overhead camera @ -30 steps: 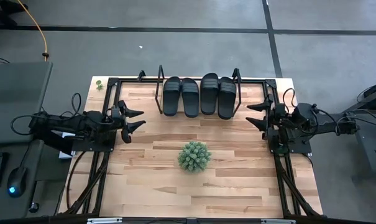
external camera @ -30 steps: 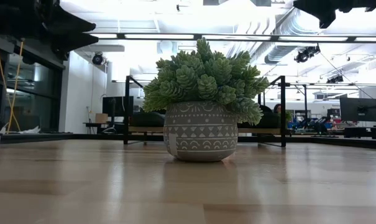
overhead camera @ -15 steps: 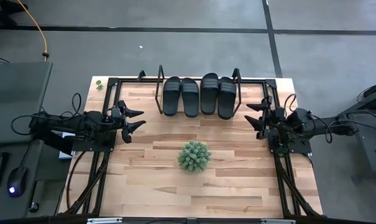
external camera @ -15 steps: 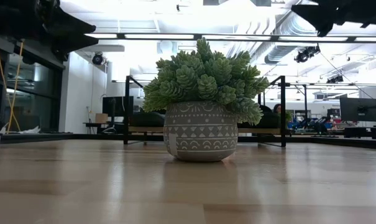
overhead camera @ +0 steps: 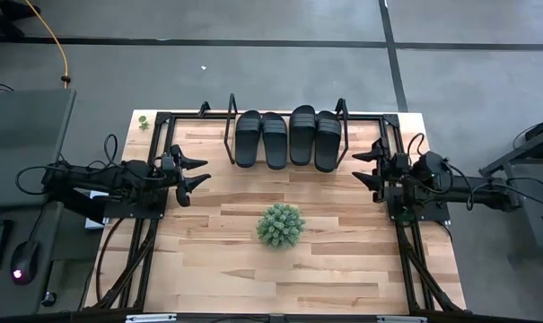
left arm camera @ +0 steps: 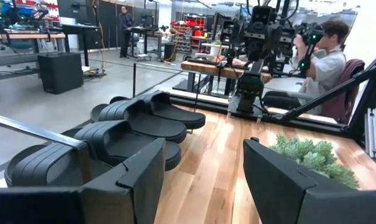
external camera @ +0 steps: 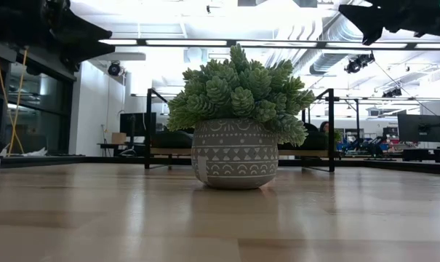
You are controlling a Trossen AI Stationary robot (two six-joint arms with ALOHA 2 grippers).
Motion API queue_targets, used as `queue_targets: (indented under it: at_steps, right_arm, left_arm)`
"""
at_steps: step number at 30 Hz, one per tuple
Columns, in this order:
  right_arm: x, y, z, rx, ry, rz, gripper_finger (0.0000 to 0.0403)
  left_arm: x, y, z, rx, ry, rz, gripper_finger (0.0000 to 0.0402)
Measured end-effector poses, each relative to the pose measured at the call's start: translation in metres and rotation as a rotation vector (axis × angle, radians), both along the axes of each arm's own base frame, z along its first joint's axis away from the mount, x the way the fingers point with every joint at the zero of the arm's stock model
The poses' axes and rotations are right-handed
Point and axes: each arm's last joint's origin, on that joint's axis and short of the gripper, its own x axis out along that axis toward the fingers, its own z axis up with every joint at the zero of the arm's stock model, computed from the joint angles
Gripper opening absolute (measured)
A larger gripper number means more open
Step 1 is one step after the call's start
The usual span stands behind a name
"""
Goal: Pick and place slides into the shelf
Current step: Return to Home Position
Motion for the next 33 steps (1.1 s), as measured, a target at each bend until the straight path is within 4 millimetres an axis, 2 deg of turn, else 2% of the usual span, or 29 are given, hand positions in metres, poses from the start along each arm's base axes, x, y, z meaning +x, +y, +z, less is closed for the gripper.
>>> queue_targets:
  at_steps: [11, 14, 23, 33]
  right_arm:
    - [0.002, -0.004, -0.042, 0.021, -0.072, -0.092, 0.0234]
    - [0.002, -0.004, -0.045, 0.027, -0.077, -0.114, 0.0234]
    - [0.003, -0.004, -0.048, 0.026, -0.040, -0.121, 0.0234]
    - [0.005, -0.005, -0.054, 0.041, 0.025, -0.143, 0.0234]
  left_arm:
    - [0.000, 0.000, -0.001, 0.001, 0.010, -0.010, 0.0198]
    - [0.001, 0.000, -0.003, -0.001, -0.004, -0.013, 0.0198]
    - [0.006, 0.000, -0.042, -0.001, -0.069, -0.016, 0.0198]
    - [0.006, 0.000, -0.045, 0.015, -0.026, -0.016, 0.0198]
